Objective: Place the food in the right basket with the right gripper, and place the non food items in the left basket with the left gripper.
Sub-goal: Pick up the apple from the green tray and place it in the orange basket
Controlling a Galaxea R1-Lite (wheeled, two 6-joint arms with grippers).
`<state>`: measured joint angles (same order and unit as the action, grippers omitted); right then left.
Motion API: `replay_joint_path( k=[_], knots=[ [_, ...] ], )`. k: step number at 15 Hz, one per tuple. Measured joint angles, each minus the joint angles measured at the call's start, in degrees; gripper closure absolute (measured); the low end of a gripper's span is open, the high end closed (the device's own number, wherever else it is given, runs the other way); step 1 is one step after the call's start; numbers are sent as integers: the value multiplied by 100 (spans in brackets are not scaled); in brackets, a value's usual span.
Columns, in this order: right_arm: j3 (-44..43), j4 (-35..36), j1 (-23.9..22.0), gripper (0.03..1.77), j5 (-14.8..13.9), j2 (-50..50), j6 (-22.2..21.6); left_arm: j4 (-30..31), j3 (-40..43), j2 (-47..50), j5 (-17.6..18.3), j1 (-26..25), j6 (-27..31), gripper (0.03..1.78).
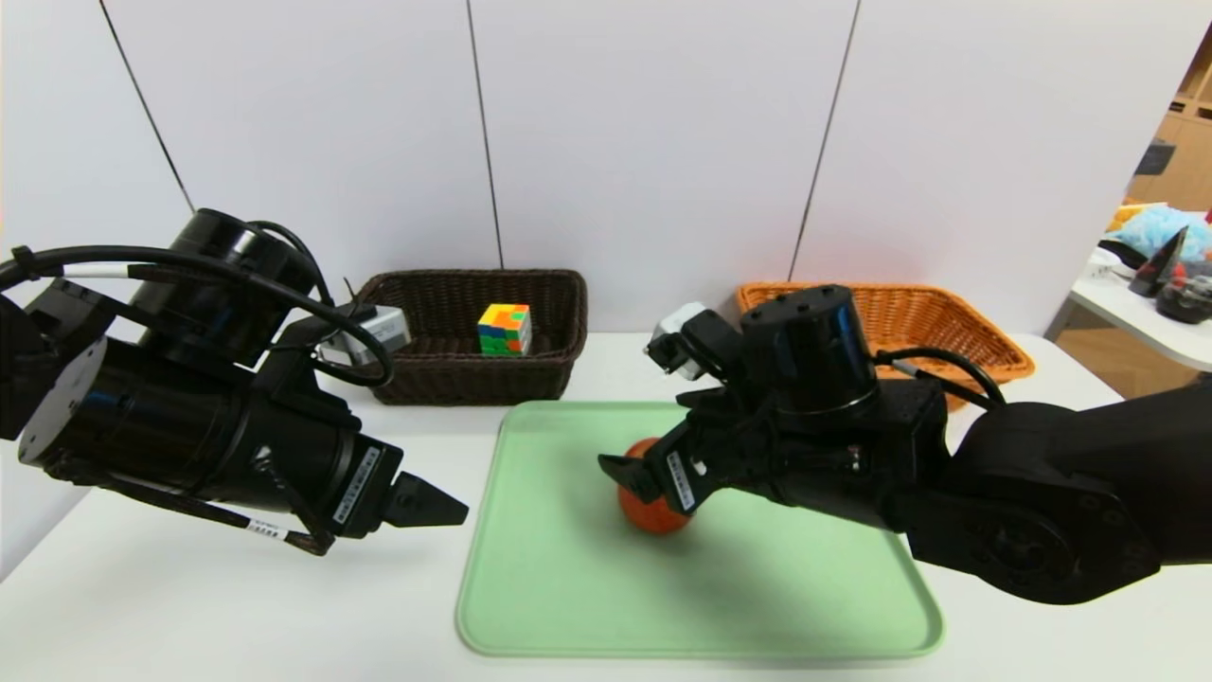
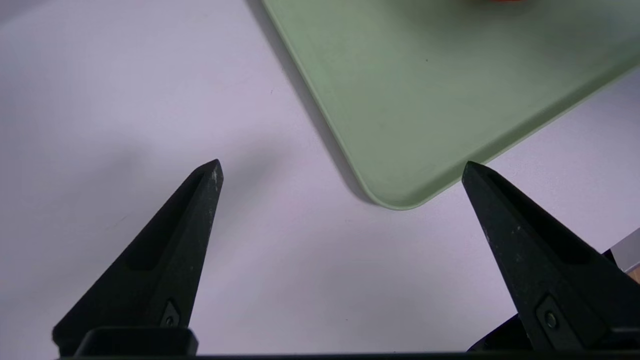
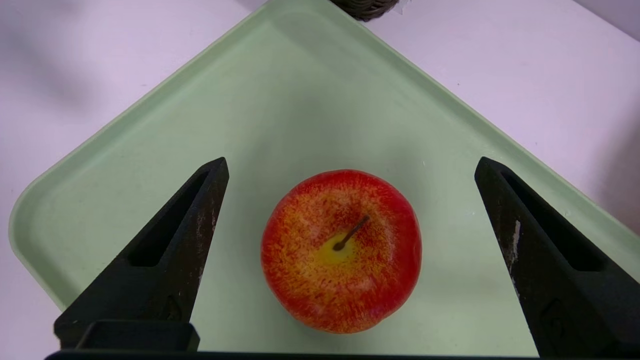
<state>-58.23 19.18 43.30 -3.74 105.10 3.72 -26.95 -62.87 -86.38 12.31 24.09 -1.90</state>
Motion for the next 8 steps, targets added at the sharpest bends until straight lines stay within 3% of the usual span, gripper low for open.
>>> replay_joint_path(
  k=[8],
  knots=[
    [-1376, -2019, 0, 10, -199, 299, -519, 13, 69, 24, -9, 0, 1, 12]
  ],
)
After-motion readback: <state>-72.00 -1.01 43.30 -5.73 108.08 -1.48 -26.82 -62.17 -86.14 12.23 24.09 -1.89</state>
